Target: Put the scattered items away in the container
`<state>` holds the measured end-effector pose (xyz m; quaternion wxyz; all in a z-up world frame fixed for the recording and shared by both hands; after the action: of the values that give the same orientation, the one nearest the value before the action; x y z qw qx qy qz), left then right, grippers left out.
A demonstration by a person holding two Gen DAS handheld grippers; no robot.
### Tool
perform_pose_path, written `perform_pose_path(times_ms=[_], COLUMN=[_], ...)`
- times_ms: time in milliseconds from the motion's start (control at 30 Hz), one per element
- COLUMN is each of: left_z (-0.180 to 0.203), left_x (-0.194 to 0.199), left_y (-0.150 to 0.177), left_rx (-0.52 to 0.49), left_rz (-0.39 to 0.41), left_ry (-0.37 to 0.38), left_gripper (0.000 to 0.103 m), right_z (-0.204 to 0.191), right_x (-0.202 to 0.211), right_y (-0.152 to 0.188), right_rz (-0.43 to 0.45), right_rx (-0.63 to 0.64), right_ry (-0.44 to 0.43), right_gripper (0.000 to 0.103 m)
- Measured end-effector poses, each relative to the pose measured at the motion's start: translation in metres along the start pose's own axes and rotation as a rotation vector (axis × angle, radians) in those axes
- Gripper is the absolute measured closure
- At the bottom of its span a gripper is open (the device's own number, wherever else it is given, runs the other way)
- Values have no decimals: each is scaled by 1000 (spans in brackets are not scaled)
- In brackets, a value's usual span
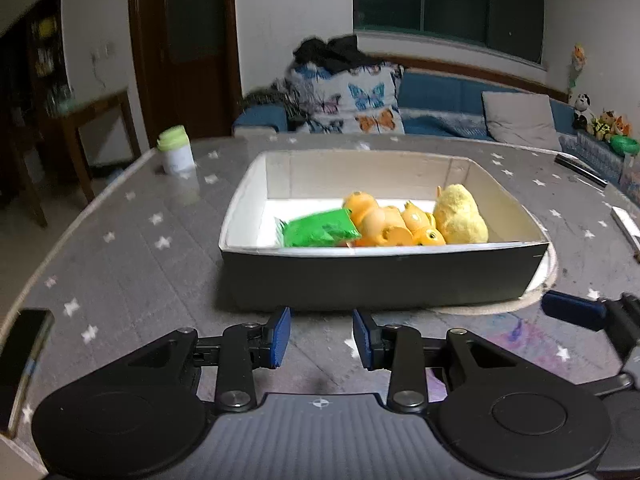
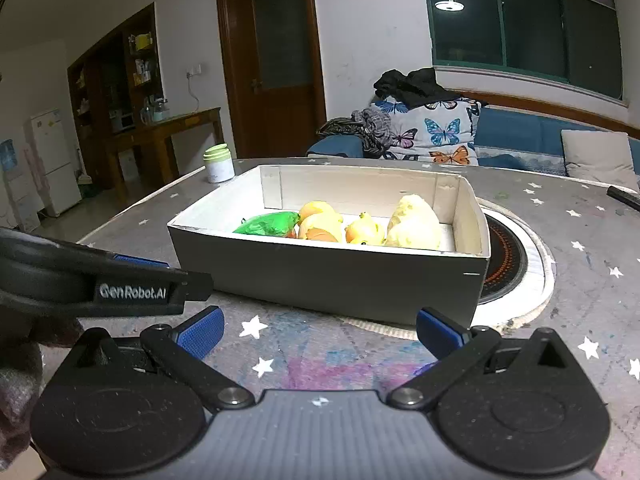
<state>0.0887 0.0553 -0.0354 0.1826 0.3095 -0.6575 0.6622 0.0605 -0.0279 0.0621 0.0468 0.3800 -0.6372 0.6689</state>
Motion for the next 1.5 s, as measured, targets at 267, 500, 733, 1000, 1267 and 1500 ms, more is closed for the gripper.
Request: perform_pose_path(times_ms=[267, 500, 733, 1000, 1267, 1500], left_z=[1, 3, 1, -1, 0, 6], left_x=[-7, -11, -15, -16, -14, -11], left_y=[6, 9, 9, 5, 2, -5], left_rx=[-15, -21, -16, -13, -6, -20], left_rz=[-60, -61, -58, -37, -16, 4], left_ry=[4, 2, -12, -17, -4, 7], left_gripper=[67, 67, 67, 67, 67, 67], right_z=[3, 4, 8, 10, 13, 15], right_x=[0, -3, -7, -12, -12, -12], right_y=[3, 7, 10, 13, 11, 8], right_rz=[-4, -15, -32, -54, -62, -60], right_rx=[-2, -5, -13, -20, -19, -12], right_ry=[3, 6, 22, 40, 71, 92], right_gripper=[0, 0, 0, 0, 0, 0])
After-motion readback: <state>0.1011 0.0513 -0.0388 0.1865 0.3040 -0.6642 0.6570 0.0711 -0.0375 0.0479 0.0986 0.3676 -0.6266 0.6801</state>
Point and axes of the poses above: each gripper's, at about its wrist camera, not at the fingertips, and x roughly against the way its jaws point, z to its right, y to its underside, the point moved 8 cm from there along -x, roughly the way its jaws point, and after that the axes turned 3 degrees about -z, right-handed, at the moved point
